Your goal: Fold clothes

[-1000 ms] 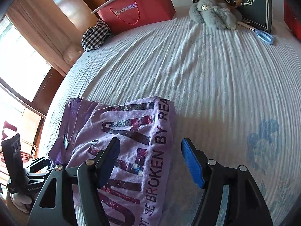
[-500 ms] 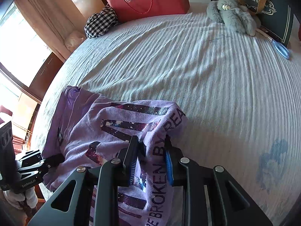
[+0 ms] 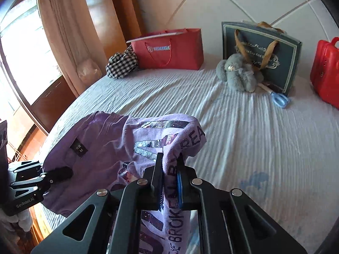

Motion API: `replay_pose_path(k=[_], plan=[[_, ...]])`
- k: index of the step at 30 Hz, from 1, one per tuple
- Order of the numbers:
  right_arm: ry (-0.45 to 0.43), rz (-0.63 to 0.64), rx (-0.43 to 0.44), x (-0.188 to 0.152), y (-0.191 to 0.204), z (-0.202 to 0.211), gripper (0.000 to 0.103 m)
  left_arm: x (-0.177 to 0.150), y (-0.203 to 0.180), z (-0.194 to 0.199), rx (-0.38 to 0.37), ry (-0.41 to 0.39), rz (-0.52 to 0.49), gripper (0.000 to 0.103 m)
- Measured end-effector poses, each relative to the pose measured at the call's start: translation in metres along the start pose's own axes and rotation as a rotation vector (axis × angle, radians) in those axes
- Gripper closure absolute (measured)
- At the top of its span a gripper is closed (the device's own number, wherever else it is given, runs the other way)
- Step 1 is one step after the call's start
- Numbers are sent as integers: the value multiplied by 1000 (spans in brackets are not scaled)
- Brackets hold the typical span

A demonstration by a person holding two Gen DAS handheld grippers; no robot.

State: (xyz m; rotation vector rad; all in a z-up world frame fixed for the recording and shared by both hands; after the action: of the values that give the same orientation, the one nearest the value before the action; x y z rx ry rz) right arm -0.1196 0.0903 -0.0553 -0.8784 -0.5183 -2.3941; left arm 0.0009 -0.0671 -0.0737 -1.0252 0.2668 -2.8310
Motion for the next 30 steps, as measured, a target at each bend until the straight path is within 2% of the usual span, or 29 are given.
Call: replay_pose_path(k=[4, 8, 14, 20, 24, 28, 29, 30], plan=[[-107, -51, -94, 22, -60, 64, 94, 48, -74, -10, -88, -38, -97, 91], [-191, -106, -222, 31, -144, 141, 94, 94, -175, -25, -222, -60, -193, 91], [-247, -126, -425, 40, -295, 258, 94, 156, -364, -53, -412, -88, -290, 91], [-237, -102, -569, 51, -462, 345, 94, 202, -547, -110, -539, -72, -295, 91], [-163, -153, -563, 41, -577, 347, 94, 207, -633, -175, -546, 8, -279, 90], [-87, -260, -474, 1, -669, 303, 92, 192, -673, -251, -435, 91, -306, 88], [-78, -294, -459, -12, -688, 291, 88, 187, -675, -271, -401, 119, -308, 85], [-85, -336, -441, -25, -703, 280, 77, 182, -676, -289, -386, 145, -302, 82]])
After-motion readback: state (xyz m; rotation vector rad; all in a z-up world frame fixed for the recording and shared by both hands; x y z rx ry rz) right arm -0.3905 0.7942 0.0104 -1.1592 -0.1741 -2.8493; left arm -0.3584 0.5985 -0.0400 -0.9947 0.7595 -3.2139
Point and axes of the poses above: each gripper's, at about its wrist camera, not at the fingertips, and z roughly against the way its jaws point, y to its left, x to its top, the point moved 7 cm from there along -z, roughly the way its jaws point, and after that the axes turned 1 degree about -x, right-handed, at the moved point
